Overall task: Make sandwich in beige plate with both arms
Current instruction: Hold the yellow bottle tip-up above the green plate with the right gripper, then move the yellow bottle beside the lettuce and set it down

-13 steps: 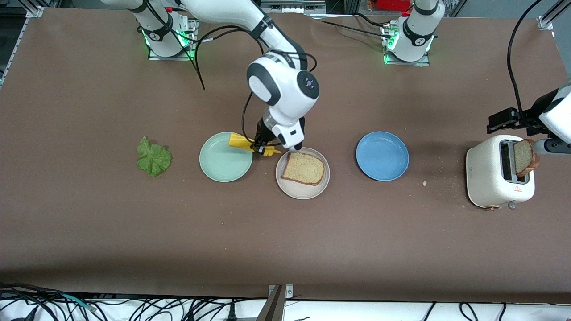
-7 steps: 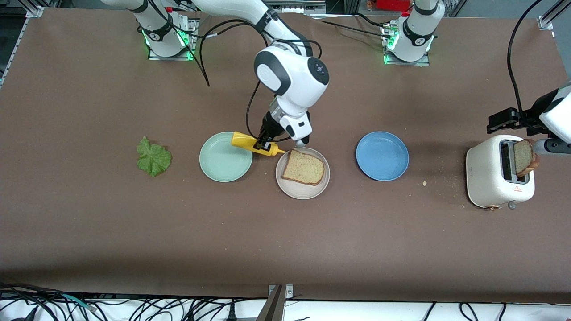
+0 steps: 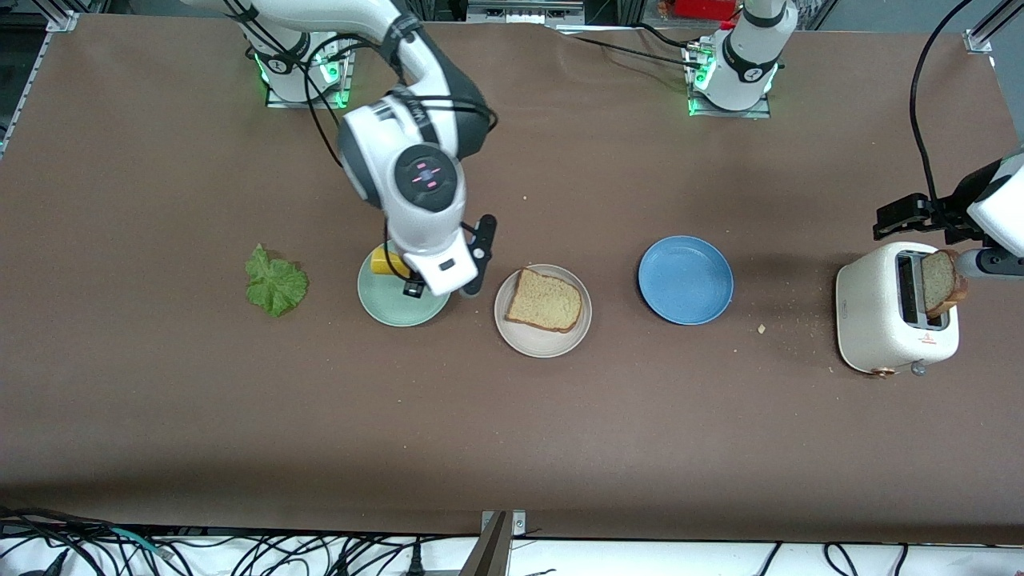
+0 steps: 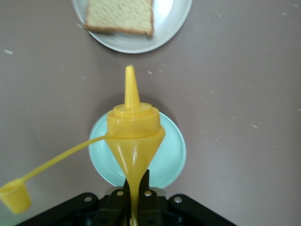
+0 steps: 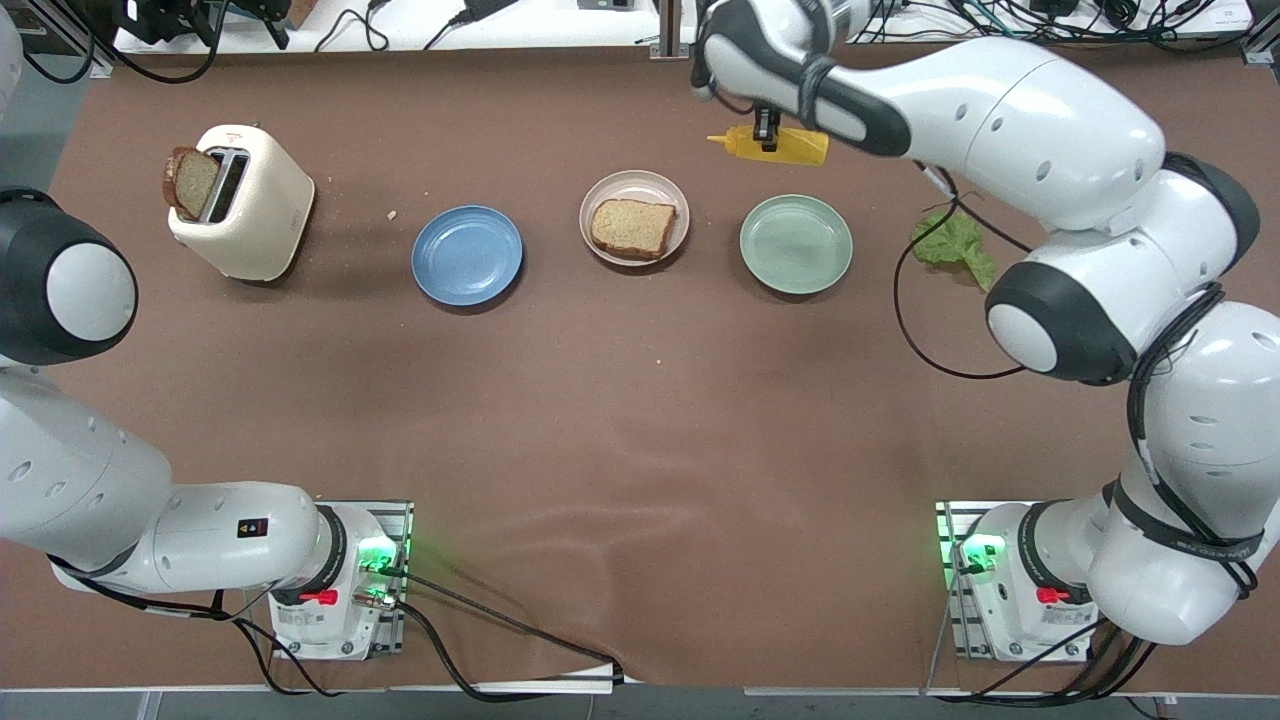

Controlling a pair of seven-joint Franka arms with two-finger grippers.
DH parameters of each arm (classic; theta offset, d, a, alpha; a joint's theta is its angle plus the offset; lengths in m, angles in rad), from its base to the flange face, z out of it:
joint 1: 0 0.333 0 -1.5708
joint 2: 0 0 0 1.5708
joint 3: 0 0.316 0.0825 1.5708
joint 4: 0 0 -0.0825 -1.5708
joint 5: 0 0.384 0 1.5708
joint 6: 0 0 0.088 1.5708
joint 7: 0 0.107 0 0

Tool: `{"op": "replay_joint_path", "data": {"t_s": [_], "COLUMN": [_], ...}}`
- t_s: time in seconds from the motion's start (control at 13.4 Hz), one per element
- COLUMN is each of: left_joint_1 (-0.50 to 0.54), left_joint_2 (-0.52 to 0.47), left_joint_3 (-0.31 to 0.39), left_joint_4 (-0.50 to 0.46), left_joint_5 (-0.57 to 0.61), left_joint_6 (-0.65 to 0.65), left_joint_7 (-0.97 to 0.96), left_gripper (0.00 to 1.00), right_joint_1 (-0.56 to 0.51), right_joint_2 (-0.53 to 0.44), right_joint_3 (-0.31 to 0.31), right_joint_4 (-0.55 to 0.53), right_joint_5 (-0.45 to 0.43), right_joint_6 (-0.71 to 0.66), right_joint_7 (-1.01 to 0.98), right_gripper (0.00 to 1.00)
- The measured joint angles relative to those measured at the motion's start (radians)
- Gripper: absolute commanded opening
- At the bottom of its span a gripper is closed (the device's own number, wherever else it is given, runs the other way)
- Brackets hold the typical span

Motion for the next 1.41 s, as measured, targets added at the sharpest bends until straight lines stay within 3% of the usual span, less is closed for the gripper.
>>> {"op": "replay_joint_path", "data": {"t_s": [0.22,0.6,1.04,1.41], "left_joint_1": [0.0,0.0,0.0,0.0], "left_joint_2": [0.0,0.0,0.0,0.0], "left_joint_3": [0.0,0.0,0.0,-0.001], "left_joint_4": [0.0,0.0,0.0,0.0], "left_joint_5": [0.0,0.0,0.0,0.0], "left_joint_6": [0.0,0.0,0.0,0.0], "left_joint_7": [0.0,0.0,0.0,0.0], "left_gripper": [1.0,1.0,1.0,1.0], "right_joint_1": [-0.128,-0.286,-0.473,-0.655], "right_joint_2": [-0.001,-0.002,-0.003,0.003], "right_joint_3": [-0.002,-0.003,-0.004,-0.005], "right_joint_4": [-0.041,-0.102,-0.234,-0.463], "right_joint_5": [0.247,0.501,0.698,0.917], "right_joint_6": [-0.012,-0.04,-0.153,-0.254], "right_joint_7": [-0.145,-0.474,-0.907,-1.353], "right_gripper": [0.0,0.0,0.0,0.0]}}
